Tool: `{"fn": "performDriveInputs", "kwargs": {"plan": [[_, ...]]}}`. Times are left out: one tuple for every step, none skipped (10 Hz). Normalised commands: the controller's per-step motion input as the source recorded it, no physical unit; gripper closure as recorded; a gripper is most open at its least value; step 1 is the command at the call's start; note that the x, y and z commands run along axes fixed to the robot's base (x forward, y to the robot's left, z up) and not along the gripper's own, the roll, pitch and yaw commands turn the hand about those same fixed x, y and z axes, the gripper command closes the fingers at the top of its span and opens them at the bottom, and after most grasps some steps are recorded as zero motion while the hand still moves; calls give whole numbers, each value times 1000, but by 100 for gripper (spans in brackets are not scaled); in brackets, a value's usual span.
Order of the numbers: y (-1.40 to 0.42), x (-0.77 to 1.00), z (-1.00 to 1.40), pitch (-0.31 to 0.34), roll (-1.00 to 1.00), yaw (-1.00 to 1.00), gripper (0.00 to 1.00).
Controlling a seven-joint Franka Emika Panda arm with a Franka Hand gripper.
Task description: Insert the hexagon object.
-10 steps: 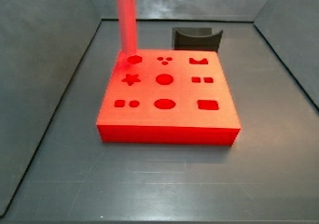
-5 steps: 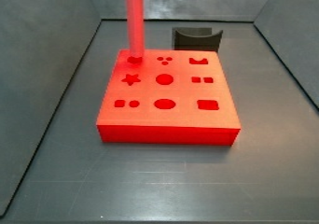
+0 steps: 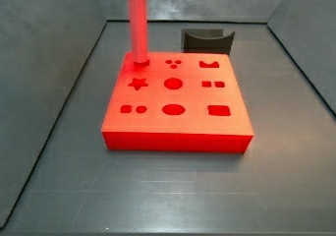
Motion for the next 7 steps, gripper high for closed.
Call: {"fn": "performDriveInputs", "kwargs": {"plan": [[0, 14, -126, 0, 84, 66, 100], [6, 103, -129, 0, 76, 89, 100], [17, 143, -111, 0, 63, 114, 100], [34, 166, -111, 0, 57, 154, 100], [49, 183, -114, 0, 53, 186, 100], [34, 163, -126, -3, 50, 180, 100], [11, 97, -134, -13, 50, 151, 100]]}}
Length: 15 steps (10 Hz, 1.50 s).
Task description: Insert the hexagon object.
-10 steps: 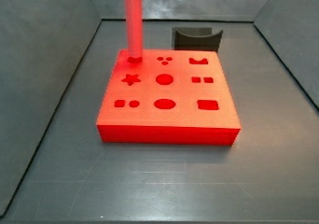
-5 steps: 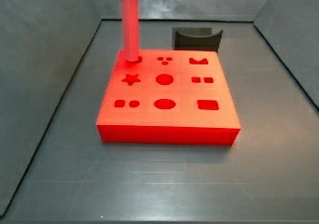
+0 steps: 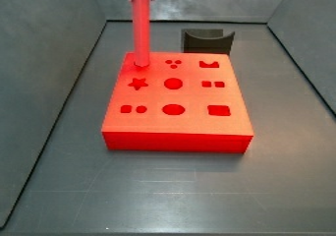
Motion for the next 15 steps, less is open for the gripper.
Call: {"fn": "performDriveInputs", "kwargs": {"plan": [[0, 0, -126, -20, 63, 29, 100], [-11, -14, -57, 0, 110, 26, 100], [-20, 0, -20, 0, 121, 0, 100], [-137, 0, -209, -9, 177, 0, 100], [-183, 0, -309, -120, 219, 0, 100], [-177, 0, -334, -139, 227, 0, 100], [-160, 0, -371, -160, 220, 0, 100], [-137, 0, -423, -176, 197, 0, 100], [-54, 0, -643, -234, 96, 0, 100], [0, 0, -680, -280, 0, 11, 100], [0, -26, -600, -323, -21, 51, 100], [0, -114, -554, -349, -13, 43, 100], [0, -269, -497, -383, -13, 46, 100], [0, -283, -517, -374, 0, 37, 100], [0, -49, -340, -116, 83, 0, 100]]}}
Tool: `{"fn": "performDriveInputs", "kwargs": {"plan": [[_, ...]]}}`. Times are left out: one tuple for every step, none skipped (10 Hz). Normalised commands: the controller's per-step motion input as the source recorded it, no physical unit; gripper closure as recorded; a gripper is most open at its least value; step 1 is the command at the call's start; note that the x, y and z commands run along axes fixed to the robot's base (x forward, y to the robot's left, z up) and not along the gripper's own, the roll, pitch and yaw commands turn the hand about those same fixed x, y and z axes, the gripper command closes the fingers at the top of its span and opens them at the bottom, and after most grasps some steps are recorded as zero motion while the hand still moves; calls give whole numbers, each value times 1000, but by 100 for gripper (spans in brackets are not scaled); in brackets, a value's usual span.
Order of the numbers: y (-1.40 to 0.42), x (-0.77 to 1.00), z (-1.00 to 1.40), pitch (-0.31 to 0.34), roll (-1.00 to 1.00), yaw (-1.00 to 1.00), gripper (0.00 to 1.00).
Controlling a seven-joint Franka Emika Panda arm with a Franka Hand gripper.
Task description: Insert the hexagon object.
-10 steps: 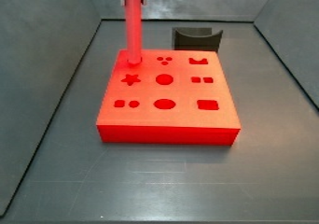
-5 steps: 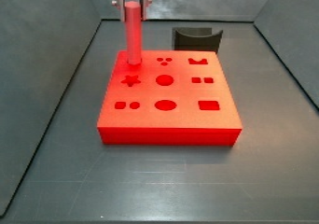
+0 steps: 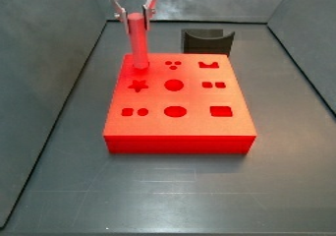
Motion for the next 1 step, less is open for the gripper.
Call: {"fn": "performDriveInputs", "kwargs": {"plan": [[0, 0, 0, 0, 0, 0, 100]]}}
